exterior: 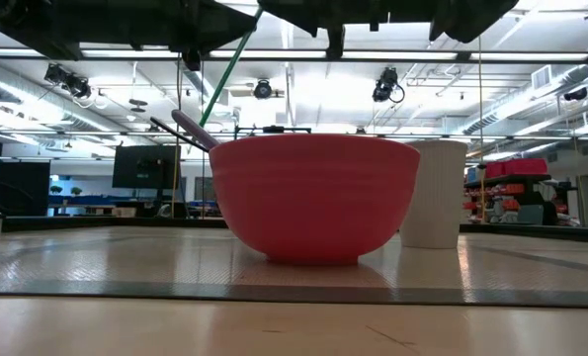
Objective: Pick & Place Utensil
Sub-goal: Put the green straw into the white cup on the brown mat
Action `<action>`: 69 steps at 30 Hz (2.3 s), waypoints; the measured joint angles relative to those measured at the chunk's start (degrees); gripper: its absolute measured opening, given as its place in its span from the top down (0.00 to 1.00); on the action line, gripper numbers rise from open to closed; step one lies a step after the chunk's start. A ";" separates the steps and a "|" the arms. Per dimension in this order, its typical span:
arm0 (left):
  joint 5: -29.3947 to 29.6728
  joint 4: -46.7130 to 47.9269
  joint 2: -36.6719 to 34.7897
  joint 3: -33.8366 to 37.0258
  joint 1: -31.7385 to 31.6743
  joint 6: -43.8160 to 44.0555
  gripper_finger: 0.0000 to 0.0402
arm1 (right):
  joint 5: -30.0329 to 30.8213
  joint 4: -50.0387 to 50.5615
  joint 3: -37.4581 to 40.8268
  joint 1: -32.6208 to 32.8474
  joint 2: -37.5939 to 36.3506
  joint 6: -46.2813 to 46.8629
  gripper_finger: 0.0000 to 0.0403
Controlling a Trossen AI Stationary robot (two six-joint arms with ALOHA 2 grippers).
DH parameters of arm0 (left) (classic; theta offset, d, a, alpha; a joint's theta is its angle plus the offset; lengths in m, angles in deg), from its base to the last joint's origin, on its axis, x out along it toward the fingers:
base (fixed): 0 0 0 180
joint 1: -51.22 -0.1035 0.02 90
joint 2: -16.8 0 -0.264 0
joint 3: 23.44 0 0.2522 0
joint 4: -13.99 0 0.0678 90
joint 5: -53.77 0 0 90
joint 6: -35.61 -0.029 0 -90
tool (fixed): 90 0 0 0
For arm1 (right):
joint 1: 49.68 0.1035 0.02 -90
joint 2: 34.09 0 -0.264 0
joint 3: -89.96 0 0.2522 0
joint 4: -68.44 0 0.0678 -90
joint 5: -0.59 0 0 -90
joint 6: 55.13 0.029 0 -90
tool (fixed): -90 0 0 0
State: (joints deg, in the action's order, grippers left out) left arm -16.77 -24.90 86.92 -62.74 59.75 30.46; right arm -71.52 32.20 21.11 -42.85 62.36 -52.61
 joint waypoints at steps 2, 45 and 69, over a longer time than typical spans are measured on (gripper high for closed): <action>-0.01 0.36 -0.03 -0.02 0.04 0.00 0.93 | 0.01 0.06 0.02 0.00 0.00 -0.10 0.97; 11.58 50.77 -23.29 0.00 10.97 16.55 0.50 | 12.58 72.01 0.04 14.27 -34.48 12.24 0.95; 10.13 51.24 -30.16 -0.02 12.04 15.94 0.50 | 6.63 77.78 0.07 8.24 -31.12 15.02 0.51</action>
State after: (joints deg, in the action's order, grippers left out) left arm -6.63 26.34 56.76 -62.76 71.79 46.39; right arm -64.90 109.98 21.17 -34.61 31.24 -37.59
